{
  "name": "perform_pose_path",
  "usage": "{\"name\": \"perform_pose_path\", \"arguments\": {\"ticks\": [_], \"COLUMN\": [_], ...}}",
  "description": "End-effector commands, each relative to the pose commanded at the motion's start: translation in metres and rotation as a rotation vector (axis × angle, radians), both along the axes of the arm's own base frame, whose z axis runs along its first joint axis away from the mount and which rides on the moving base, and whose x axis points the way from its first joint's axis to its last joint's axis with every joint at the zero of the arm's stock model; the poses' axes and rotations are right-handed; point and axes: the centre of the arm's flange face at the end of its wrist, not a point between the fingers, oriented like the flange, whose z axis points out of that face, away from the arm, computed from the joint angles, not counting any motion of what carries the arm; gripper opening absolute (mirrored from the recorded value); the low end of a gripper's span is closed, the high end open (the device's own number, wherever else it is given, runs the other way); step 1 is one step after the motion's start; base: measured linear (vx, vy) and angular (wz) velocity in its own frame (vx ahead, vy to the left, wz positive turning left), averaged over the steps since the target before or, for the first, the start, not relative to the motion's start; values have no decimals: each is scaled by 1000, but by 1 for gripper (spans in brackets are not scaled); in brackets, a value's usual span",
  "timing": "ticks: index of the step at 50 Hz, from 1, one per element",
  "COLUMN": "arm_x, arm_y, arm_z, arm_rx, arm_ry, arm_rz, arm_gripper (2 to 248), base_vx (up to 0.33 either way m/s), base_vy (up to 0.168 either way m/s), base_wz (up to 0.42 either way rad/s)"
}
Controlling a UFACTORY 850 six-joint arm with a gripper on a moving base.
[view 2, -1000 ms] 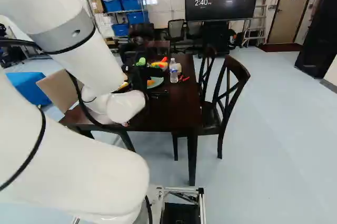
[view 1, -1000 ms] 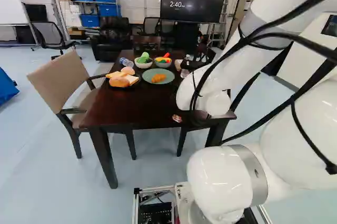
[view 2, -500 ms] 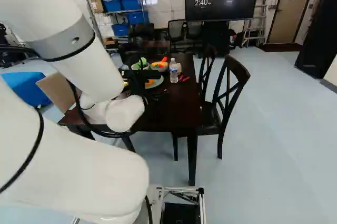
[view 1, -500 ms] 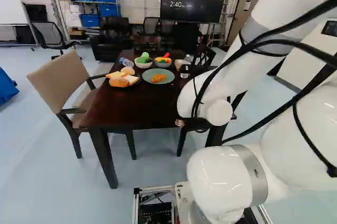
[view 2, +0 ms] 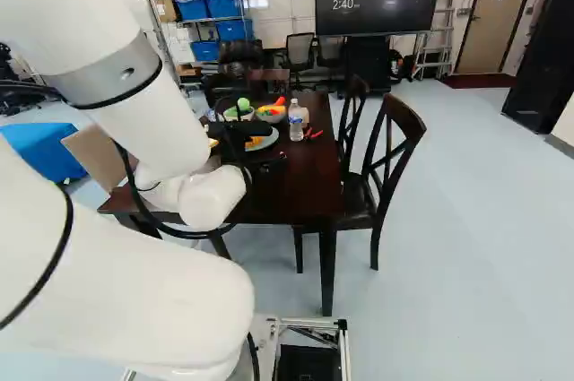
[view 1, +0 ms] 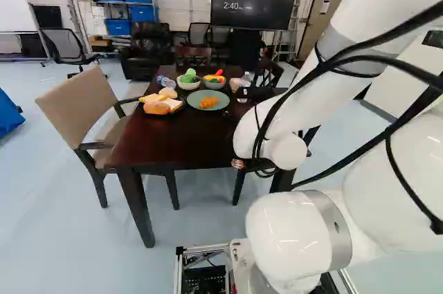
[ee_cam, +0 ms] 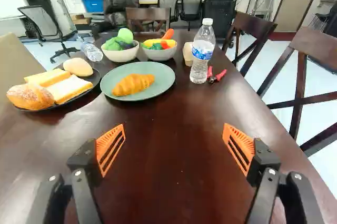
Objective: Move the croissant to the empty plate
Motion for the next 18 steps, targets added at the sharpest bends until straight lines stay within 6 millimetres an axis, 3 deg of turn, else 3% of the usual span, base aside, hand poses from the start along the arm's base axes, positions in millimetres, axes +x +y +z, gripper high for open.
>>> {"name": "perform_pose_path", "arguments": {"ticks": [18], "arm_x": [0], "arm_y": [0], "arm_z": [0], "arm_rx": [0], "arm_ry": [0], "arm_rz": [0], "arm_gripper": [247], "base_vx": [0], "base_vy": [0], "base_wz": [0]}}
